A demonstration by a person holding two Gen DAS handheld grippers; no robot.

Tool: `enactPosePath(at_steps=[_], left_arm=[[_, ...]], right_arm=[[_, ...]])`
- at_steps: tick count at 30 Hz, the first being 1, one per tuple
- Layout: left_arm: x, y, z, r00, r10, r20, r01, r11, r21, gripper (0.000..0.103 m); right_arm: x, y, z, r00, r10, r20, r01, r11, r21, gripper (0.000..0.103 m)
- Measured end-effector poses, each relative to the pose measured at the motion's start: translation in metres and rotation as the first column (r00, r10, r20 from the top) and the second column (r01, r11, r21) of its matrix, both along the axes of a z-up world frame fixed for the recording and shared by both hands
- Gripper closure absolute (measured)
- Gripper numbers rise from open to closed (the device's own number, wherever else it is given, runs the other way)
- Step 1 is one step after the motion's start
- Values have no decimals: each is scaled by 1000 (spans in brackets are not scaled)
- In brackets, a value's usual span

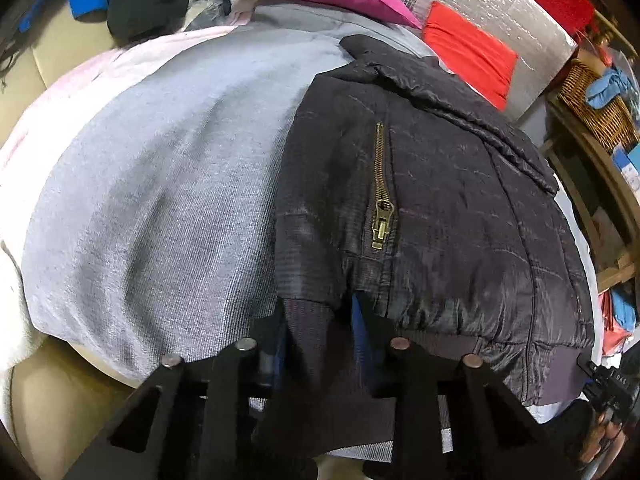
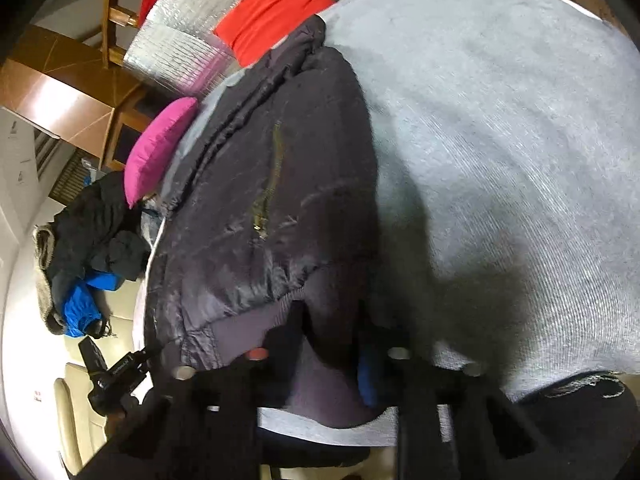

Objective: Fold large clothes

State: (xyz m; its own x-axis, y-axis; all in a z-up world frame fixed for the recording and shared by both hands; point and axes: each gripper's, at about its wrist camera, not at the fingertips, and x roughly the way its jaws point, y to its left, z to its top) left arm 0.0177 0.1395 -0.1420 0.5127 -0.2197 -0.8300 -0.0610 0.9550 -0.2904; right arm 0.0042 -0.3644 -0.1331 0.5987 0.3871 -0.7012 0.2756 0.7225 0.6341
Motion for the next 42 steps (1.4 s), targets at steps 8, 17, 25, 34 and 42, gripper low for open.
enactPosePath(at_steps=[8,17,25,34,42], left_arm=[[-10,1,3,1000,-6,6,5,999,52,83],[-14,-2,0,1000,-16,-1,16,995,94,83],[-16,-4,-1,1000,-20,9,19,993,115,82],[-15,-5,-3,1000,-19,11,18,992,127,83],[-16,-7,-3,1000,-22,21,18,990,143,83]], right_arm=[[-1,5,4,1000,23,13,-23,999,-45,87],[-2,9,4,999,32,1,-32,996,-84,87],[0,9,3,999,37,-6,-38,995,-91,87],[0,10,0,999,37,-11,-38,995,-88,87],[1,11,-1,999,41,-12,-42,995,-90,87]])
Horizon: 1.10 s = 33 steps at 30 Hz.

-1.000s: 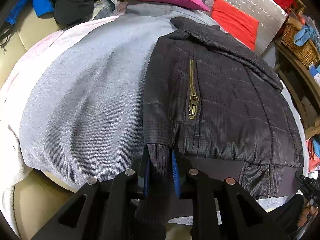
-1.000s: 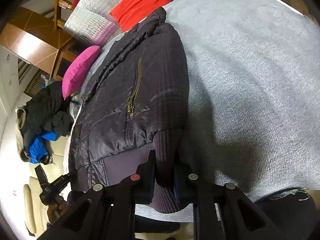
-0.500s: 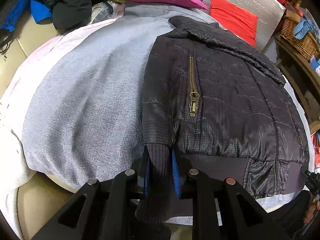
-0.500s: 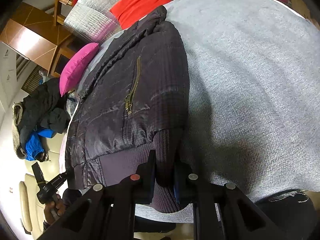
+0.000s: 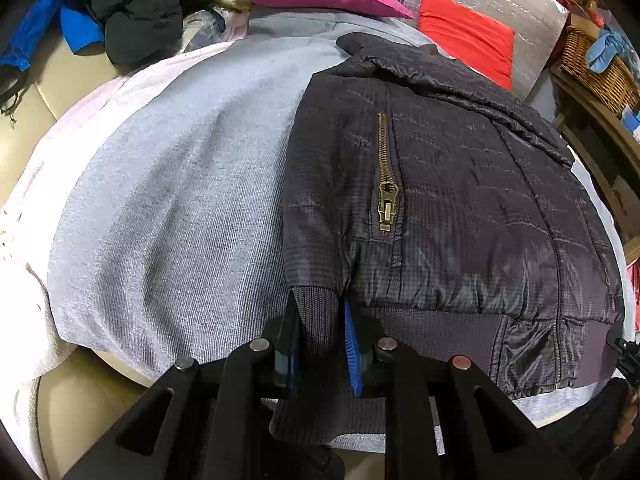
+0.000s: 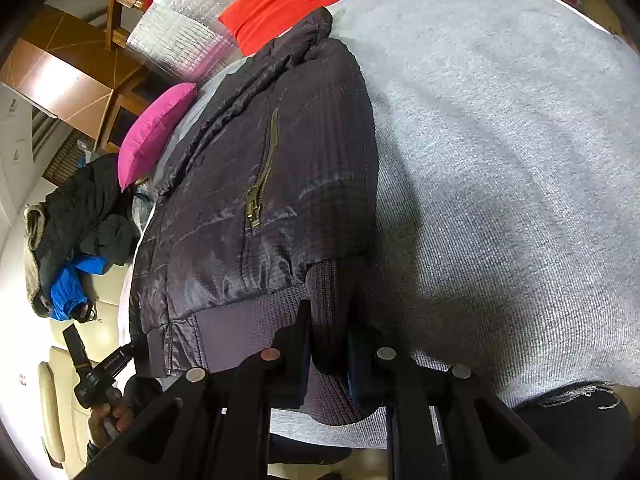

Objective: Fold large clothes

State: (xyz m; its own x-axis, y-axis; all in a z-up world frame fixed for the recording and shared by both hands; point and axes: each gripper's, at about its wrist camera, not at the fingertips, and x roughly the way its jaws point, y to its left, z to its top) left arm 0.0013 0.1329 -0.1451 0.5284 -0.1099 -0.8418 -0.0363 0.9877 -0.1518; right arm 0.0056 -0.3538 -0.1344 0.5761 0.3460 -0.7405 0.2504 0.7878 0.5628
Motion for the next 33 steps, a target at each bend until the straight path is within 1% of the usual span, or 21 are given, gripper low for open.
enactPosePath(at_steps=[5,14,20,26,30,33], left_arm=[[-2,-2,0,1000,-5,8,5,1000,18,83],[-5,0,2,1000,-6,21,6,1000,18,83],[-15,4,8,999,-1,52,2,1000,-7,88],[-24,7,12,998,-3,63,5,1000,-31,91],[-22,7,13,998,-6,62,7,1000,-30,92],[-17,9,9,999,-3,32,4,999,-35,90]], right_arm=[[0,0,0,1000,0,0,0,1000,0,87],[2,2,-1,1000,8,-8,-8,1000,-16,87],[1,5,0,1000,15,-17,-16,999,-28,87],[-5,-1,3,999,36,-28,-36,999,-3,87],[-11,-4,3,998,48,-35,-48,999,8,89],[-13,-10,3,999,37,-17,-37,999,37,89]])
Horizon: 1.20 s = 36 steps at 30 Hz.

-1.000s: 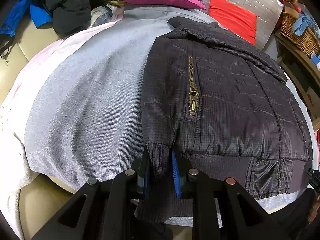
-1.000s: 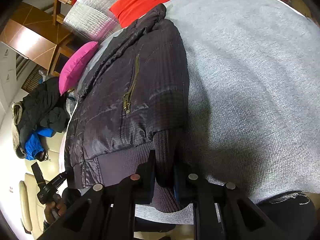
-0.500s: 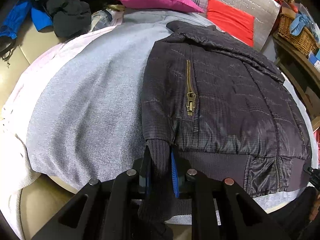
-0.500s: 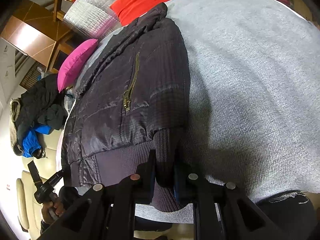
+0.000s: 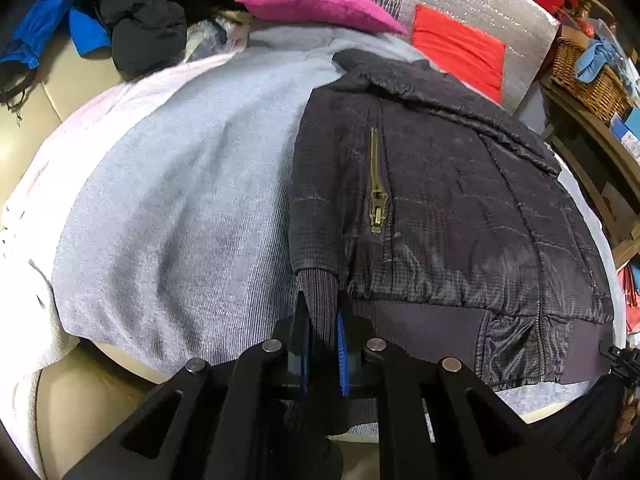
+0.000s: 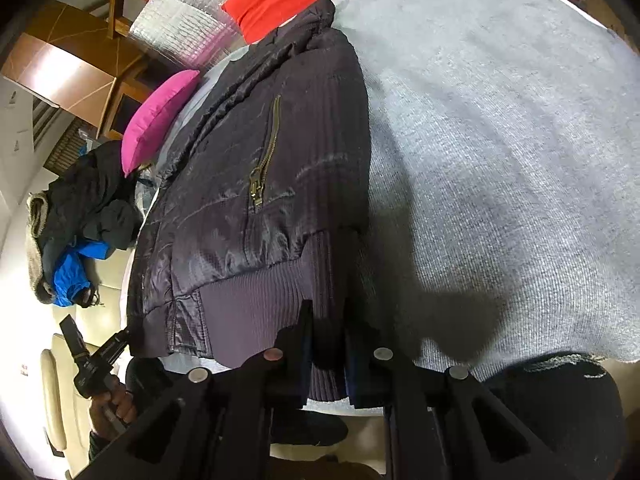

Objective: Fold large clothes

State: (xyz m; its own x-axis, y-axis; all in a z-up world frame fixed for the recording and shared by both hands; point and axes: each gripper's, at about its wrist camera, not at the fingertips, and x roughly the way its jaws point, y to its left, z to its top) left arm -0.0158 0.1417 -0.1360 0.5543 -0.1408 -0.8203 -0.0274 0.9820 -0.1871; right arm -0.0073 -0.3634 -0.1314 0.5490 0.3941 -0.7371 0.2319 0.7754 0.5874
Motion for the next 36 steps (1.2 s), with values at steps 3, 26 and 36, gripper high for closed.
enactPosePath(at_steps=[3,26,36], left_arm=[[3,3,-2,1000,9,-18,-9,1000,-26,87],[20,-7,-11,998,-12,-56,9,999,-52,92],[2,11,2,999,-28,-35,24,994,-109,95]], right_arm=[[0,-7,-1,1000,-22,17,21,998,66,85],[24,8,4,1000,19,3,-18,998,-61,89],[6,9,12,1000,27,-14,-28,998,-64,93]])
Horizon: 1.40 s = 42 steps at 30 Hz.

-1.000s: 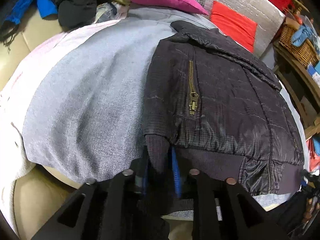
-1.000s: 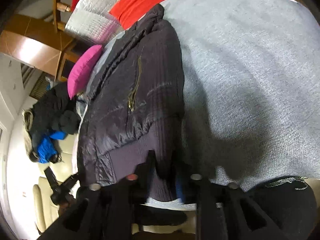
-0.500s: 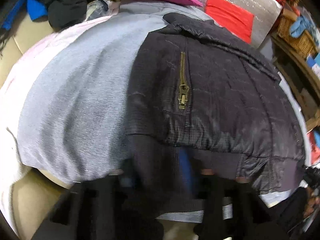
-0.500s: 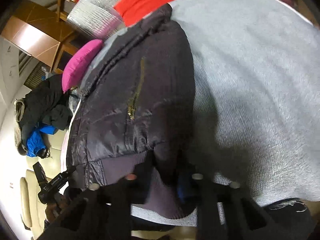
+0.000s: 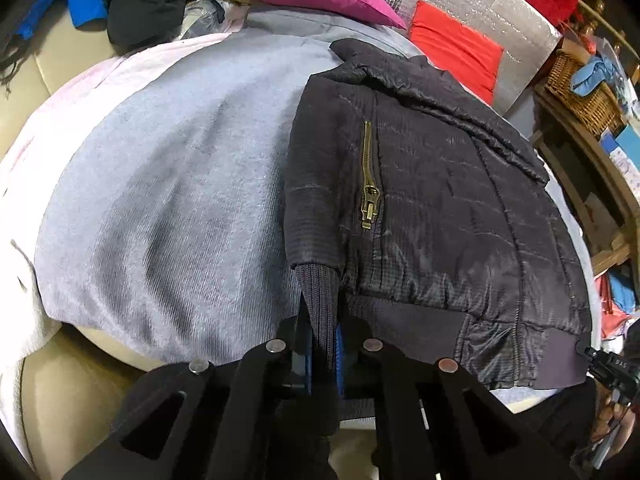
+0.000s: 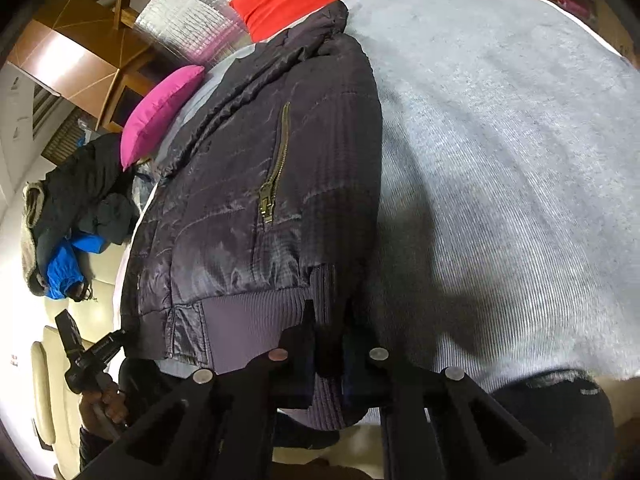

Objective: Fold large clothes

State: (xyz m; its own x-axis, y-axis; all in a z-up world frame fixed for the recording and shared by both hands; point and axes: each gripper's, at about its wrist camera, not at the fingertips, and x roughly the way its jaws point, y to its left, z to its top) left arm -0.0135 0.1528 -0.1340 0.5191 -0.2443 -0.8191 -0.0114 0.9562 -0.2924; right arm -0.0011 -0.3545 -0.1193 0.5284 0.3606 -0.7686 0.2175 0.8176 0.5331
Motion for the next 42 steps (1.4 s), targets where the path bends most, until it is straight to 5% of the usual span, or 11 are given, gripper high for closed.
enactPosePath(at_steps=[7,10,12,16,17,20,29,42], left_arm=[[23,2,-4,998,16,-68,-18,999,-31,92],[32,-3,-7,997,23,-74,-24,1000,-15,79],[34,-7,-8,997,24,-69,-25,1000,-17,72],[40,-13,-11,997,33,-68,-34,999,-3,72],[42,-14,-11,998,25,-64,-25,1000,5,72],[37,-17,-8,999,10,-43,-9,999,33,93],[15,-15,21,999,-11,37,11,1000,0,94],[13,-1,32,999,-6,32,7,1000,-28,94]], right_arm=[[4,-17,-6,999,-43,8,41,992,122,83],[10,-17,-2,999,-38,21,36,995,92,64],[14,-16,0,999,-43,26,41,996,77,29],[21,-4,-3,1000,0,20,-1,998,56,39],[21,1,-3,1000,6,8,-7,1000,22,69],[19,-1,-9,1000,-16,-10,17,1000,23,88],[5,-1,14,999,0,47,-1,1000,27,91],[-14,-1,16,999,29,31,-31,996,84,92]])
